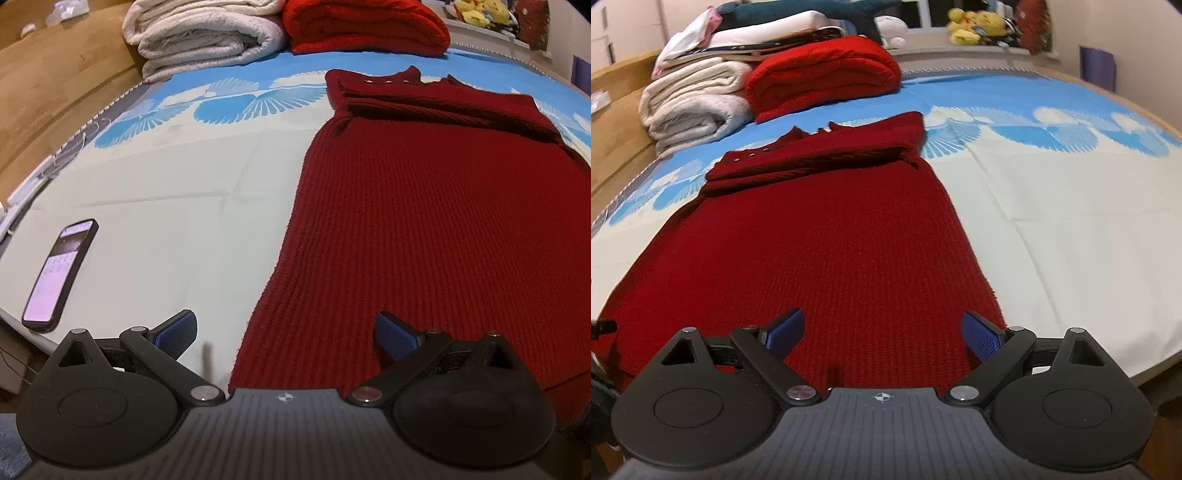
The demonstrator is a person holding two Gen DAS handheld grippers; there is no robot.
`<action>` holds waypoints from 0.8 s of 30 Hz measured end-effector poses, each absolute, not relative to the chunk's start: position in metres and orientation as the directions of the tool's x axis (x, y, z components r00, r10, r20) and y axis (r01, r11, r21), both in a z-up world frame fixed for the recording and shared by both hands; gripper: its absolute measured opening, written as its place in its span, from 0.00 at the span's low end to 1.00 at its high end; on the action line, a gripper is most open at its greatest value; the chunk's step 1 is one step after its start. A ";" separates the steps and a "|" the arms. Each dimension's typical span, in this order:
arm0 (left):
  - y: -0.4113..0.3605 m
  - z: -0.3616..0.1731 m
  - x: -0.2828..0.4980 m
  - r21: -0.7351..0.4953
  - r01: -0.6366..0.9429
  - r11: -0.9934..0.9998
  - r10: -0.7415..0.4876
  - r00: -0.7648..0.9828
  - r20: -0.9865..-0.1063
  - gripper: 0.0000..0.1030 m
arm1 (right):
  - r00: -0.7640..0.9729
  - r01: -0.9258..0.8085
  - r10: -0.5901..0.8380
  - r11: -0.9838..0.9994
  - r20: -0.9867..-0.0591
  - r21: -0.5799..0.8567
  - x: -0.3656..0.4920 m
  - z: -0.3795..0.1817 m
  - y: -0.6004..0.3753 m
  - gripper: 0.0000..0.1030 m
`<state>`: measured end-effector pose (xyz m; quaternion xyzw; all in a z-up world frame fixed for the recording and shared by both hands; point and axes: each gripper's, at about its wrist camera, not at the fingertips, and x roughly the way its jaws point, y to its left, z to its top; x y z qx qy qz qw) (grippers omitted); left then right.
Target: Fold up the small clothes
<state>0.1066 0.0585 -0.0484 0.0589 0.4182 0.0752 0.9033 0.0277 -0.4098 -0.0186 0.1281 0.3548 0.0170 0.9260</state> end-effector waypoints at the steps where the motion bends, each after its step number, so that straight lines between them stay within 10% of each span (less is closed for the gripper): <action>1: 0.061 -0.048 0.110 0.154 -0.094 0.984 0.179 0.634 -0.752 0.99 | 0.746 0.090 0.119 0.957 -0.656 0.276 0.030 -0.019 -0.416 0.90; 11: 0.081 -0.051 0.146 0.101 -0.169 0.980 0.182 0.583 -0.792 0.99 | 0.692 0.329 -0.018 0.898 -0.722 0.293 0.046 -0.035 -0.463 0.90; 24: 0.085 -0.062 0.149 0.001 -0.201 0.980 0.111 0.537 -0.836 1.00 | 0.619 0.214 0.237 0.867 -0.748 0.451 0.050 -0.050 -0.463 0.77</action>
